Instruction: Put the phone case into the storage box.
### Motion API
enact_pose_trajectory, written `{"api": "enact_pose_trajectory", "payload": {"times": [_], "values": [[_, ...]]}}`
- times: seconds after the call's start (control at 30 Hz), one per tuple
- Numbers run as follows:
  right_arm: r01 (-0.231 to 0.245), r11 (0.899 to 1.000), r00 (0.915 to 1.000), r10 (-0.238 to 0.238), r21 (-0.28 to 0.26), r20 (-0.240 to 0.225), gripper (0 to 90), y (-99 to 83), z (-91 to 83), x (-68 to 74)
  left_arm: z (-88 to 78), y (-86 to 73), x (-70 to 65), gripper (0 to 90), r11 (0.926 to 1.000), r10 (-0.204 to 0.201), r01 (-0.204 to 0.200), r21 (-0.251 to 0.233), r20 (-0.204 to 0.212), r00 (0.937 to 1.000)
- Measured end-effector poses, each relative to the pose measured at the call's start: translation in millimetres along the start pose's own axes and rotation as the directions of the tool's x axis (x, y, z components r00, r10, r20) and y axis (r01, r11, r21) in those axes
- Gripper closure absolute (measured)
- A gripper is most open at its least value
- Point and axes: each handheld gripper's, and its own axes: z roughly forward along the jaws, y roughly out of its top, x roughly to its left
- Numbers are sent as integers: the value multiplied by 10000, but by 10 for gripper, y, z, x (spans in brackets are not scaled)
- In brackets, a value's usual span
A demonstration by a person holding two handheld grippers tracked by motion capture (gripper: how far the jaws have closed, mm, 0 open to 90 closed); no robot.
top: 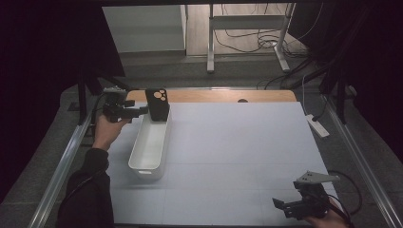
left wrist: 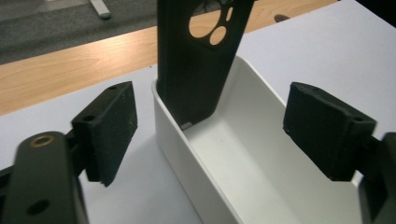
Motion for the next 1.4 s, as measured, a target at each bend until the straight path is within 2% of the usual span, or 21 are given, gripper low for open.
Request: {"api": "enact_pose_trajectory", "payload": {"times": [0.23,0.43,0.57,0.77,1.0,1.13,1.4], "values": [[66,10000,10000,-66,-11,-12,0,-1,3,1,0,-36,-37,127,10000,36,-37,38,61,10000],[70,10000,10000,-70,-43,6,0,-3,-6,5,-8,-69,-75,96,10000,-71,72,-27,307,9995],[25,10000,10000,-25,-32,-1,0,-5,-9,9,-15,-72,-124,77,10000,86,-87,30,212,9997],[-2,10000,10000,2,-36,-24,0,-4,-8,5,-42,-80,-169,36,9997,226,-222,-143,258,9994],[-15,10000,10000,15,-15,-26,0,-3,-6,2,-43,-133,-210,3,9995,286,-279,-114,579,9979],[-4,10000,10000,4,-20,-23,0,-3,-6,3,-43,-169,-232,0,9997,210,-201,-100,1014,9946],[-2,10000,10000,2,-16,-28,0,-3,-6,4,-64,-205,-309,0,9981,616,-610,-89,1094,9921]]}}
